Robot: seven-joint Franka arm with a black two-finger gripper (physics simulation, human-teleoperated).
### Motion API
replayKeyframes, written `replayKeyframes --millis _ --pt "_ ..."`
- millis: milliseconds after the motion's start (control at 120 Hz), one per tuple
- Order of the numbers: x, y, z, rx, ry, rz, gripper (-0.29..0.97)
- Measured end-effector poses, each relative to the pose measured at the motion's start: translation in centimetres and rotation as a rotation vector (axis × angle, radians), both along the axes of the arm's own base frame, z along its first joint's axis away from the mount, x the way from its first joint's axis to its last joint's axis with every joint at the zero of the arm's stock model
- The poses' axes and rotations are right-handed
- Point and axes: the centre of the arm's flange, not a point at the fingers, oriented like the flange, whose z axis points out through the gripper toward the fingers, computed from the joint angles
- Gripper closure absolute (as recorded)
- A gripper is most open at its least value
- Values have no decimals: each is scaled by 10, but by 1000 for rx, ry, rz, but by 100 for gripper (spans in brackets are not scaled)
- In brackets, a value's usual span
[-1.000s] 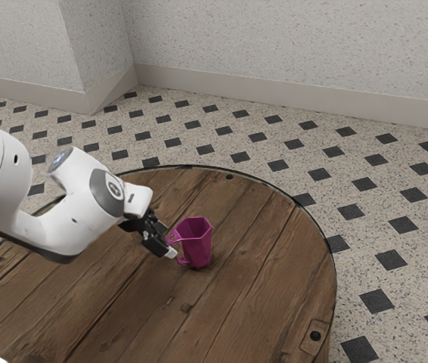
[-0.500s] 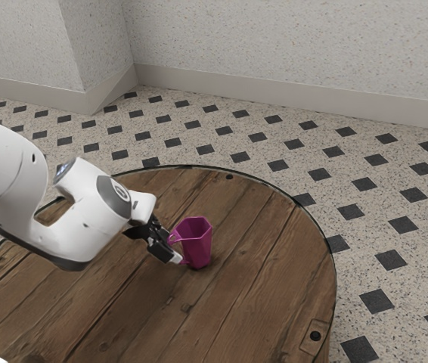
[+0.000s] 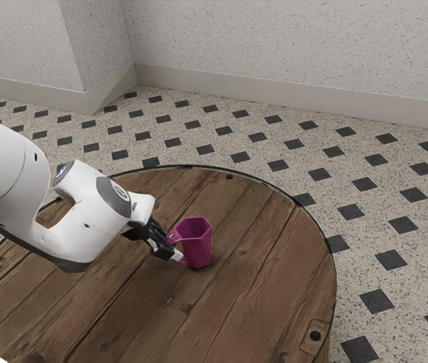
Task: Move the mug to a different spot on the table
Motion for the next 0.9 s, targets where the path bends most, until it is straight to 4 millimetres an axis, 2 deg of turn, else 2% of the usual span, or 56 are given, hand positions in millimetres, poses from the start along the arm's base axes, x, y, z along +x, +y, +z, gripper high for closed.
replayKeyframes --millis 192,417,650,725,900 --pt "0 0 0 0 -3 -4 61" --pt "0 2 1 -1 -9 -2 69" --pt "4 1 25 -10 -63 -11 75" --pt "-4 6 29 -17 -71 -7 76" --pt "-29 31 31 -20 -79 10 77"
